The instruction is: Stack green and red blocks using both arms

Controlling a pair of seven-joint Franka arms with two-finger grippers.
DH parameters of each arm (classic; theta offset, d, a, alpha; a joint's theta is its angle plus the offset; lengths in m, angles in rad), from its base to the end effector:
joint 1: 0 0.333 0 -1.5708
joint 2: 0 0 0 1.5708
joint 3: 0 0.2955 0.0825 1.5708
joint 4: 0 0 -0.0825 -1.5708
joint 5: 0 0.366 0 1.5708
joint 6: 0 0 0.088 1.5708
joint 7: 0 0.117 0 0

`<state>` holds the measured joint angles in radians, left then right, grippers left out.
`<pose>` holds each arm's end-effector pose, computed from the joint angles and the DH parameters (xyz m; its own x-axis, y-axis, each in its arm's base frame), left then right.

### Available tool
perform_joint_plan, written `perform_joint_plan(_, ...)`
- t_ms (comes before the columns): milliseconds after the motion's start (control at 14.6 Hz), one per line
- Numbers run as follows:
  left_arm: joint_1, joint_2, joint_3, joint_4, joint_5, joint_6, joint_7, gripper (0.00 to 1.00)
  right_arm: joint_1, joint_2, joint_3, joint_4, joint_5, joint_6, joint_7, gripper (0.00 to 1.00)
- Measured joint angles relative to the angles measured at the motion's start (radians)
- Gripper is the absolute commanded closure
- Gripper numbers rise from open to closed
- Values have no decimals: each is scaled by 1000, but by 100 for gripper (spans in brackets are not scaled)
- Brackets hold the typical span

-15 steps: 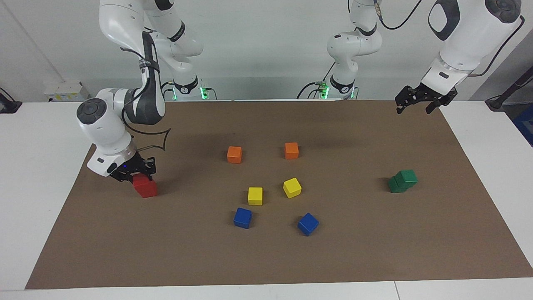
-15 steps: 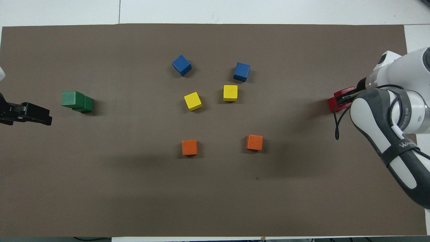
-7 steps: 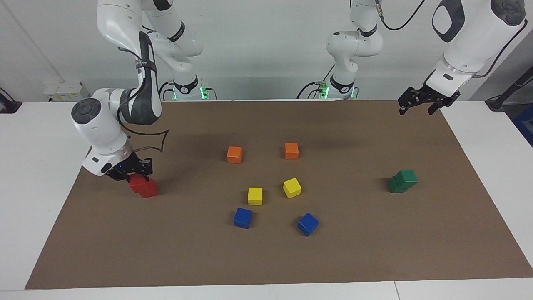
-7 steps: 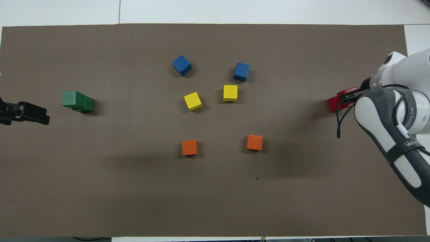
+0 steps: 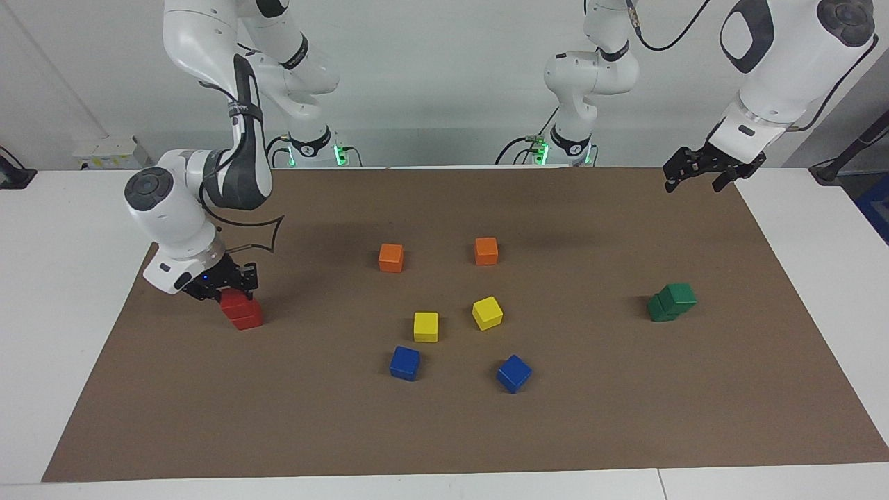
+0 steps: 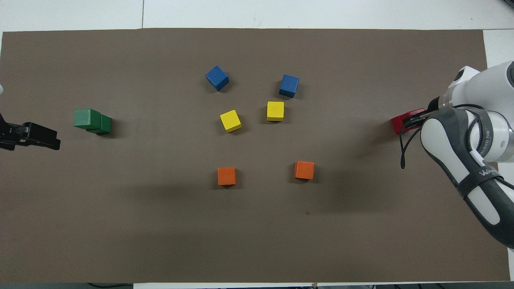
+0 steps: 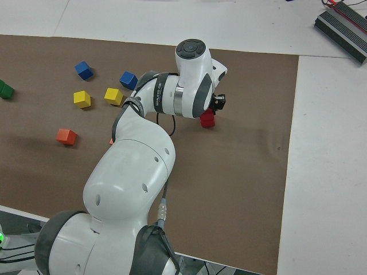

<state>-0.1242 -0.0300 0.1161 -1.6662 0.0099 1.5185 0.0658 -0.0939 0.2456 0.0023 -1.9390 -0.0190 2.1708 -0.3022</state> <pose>0.5179 -0.0022 0.5626 0.9903 -0.0737 -0.1178 -0.0741 -0.9973 0.0013 0.5824 -0.0544 0.3380 0.9755 0.2194 -0.0177 0.2196 -0.9755 0.0102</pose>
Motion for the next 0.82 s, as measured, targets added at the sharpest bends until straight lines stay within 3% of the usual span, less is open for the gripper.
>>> perform_joint_plan(411,19,-5,1,0,0,0,-4,0,0,-1,0,-3,0,0,-1,100)
perform_joint_plan(685,137,-8,-120,0,0,6,-5,0,0,-1,0,-3,0,1,-1,100)
perform_joint_plan(822,146,-7,-129,-1,0,20,-5,0,0,-1,0,-4,0,1,-1,100)
